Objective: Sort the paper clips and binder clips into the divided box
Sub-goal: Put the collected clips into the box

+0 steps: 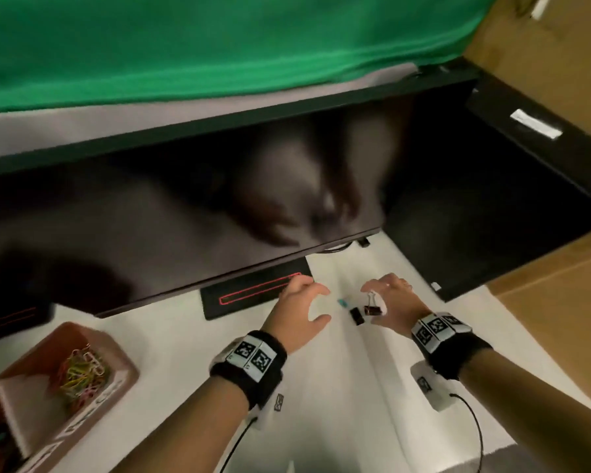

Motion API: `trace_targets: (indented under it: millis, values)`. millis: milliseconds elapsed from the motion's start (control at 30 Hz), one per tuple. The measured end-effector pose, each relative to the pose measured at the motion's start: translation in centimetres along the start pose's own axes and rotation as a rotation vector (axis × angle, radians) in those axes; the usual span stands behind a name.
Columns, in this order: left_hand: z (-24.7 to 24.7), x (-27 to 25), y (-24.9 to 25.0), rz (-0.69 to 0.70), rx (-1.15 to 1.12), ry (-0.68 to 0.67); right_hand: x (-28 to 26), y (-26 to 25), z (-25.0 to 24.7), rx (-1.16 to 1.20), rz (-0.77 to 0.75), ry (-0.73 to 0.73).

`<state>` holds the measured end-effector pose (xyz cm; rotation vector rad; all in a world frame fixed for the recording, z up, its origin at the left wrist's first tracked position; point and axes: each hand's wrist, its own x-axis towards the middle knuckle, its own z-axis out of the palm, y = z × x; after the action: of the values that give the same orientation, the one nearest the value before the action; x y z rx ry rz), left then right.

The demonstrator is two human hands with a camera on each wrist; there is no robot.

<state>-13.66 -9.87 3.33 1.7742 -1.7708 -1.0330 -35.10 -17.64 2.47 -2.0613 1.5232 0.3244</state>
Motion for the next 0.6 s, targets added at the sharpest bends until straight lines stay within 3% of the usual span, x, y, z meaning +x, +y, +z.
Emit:
trace_targets:
  millis: [100, 233, 367, 600]
  values:
    - [3.8, 2.9, 1.6, -0.025, 0.084, -0.104, 0.7, 1.9, 0.3, -0.004, -0.034, -0.104]
    - [7.4, 5.6, 2.2, -0.086, 0.226, -0.187, 1.8, 3.0, 1.0, 0.036, -0.112, -0.105]
    - [9.4, 6.3, 1.6, -0.082, 0.268, -0.112, 2.5, 3.7, 1.1, 0.109, -0.142, -0.090]
    - [9.1, 5.4, 0.2, -0.143, 0.010, -0.006, 2.6, 4.1, 1.4, 0.145, -0.185, -0.086]
